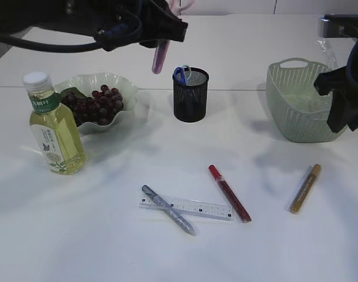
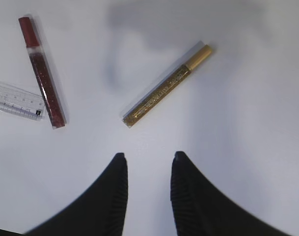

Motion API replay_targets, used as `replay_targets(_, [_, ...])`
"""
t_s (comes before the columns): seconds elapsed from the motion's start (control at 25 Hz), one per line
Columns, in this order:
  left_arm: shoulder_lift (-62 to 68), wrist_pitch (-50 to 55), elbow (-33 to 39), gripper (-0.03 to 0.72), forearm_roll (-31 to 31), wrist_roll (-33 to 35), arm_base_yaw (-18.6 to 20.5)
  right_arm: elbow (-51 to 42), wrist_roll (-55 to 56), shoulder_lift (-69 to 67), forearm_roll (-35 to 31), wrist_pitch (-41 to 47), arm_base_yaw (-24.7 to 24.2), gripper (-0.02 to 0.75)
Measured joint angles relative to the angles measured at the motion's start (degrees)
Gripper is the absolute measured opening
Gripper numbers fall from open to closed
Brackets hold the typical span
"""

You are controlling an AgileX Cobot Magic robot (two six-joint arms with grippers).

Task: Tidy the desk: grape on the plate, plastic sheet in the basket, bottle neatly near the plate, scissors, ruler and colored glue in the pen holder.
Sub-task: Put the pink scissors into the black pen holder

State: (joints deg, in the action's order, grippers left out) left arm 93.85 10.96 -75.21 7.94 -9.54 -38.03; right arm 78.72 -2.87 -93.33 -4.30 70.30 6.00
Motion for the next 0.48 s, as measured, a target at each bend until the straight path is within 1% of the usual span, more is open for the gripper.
replay_targets(0.08, [1.4,-8.5,1.6,0.177,0.0,0.0,1.3,0.0,0.0,0.0,0.0,0.0,0.0,0.237])
replay_targets(0.24, [6.4,-22.2,1.9,0.177,-1.1,0.0,3.7,0.0,0.0,0.0,-0.1,0.0,0.0,0.237])
replay_targets(0.36, [11.3,-31.0,1.9,0.178,-1.9,0.0,4.9,0.0,0.0,0.0,-0.1,0.0,0.0,0.237])
replay_targets(0.48, [15.6,-39.5,1.9,0.179,-3.5,0.0,5.2,0.0,0.0,0.0,-0.1,0.0,0.0,0.237])
